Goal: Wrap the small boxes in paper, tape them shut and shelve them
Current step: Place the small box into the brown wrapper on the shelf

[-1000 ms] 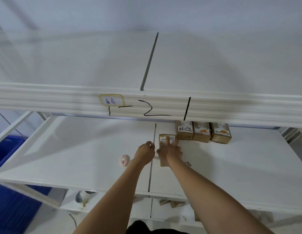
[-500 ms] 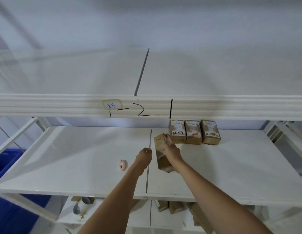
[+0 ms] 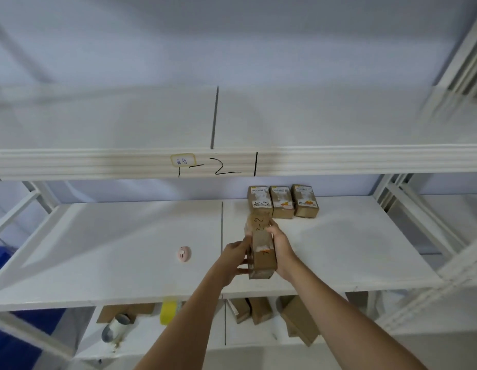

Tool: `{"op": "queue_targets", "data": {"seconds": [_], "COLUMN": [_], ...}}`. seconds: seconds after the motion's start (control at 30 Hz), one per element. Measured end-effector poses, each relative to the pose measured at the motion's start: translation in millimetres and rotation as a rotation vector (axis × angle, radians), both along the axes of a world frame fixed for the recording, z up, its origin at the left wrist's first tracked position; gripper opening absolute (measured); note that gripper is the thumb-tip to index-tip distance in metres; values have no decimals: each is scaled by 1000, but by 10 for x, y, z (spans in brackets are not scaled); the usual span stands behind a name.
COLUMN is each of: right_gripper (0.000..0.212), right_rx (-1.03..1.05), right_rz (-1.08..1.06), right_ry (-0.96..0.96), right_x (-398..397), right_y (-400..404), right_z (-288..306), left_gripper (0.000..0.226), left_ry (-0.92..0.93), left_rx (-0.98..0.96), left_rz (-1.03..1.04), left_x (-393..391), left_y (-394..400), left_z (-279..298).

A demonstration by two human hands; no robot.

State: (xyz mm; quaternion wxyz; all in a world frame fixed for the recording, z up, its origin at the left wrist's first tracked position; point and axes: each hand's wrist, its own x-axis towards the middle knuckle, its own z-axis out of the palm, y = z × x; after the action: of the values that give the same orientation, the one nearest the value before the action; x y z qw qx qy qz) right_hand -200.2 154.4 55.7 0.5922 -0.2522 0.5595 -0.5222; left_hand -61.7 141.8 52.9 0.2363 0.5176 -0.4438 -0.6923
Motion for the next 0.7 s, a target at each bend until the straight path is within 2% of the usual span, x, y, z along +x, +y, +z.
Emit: {"op": "queue_targets", "data": {"seconds": [0.13, 0.23, 0.4, 0.5, 0.6, 0.7], "right_gripper": [37, 31, 50, 59, 58, 54], "right_rx": [24, 46, 18, 40, 83, 87], "right_rz": [-17, -10, 24, 57, 76, 81], "right_ry": [132, 204, 355, 490, 646, 647], "right_x": [-105, -236, -527, -719, -917, -1067], "right_y": [154, 248, 226, 117, 1, -104], "right_z": [58, 59, 29, -18, -63, -120], "left_gripper": [60, 67, 67, 68, 67, 66], "left_ry": [-29, -154, -753, -1071, -1224, -1283], "left_rx": [23, -25, -490, -643, -693, -671], "left_rz": [-15, 10, -159, -297, -372, -396], "left_x": [-144, -270, -350, -420, -531, -642], "left_y": [139, 202, 111, 35, -18, -63], "left_z": [48, 118, -2, -111, -182, -210]}}
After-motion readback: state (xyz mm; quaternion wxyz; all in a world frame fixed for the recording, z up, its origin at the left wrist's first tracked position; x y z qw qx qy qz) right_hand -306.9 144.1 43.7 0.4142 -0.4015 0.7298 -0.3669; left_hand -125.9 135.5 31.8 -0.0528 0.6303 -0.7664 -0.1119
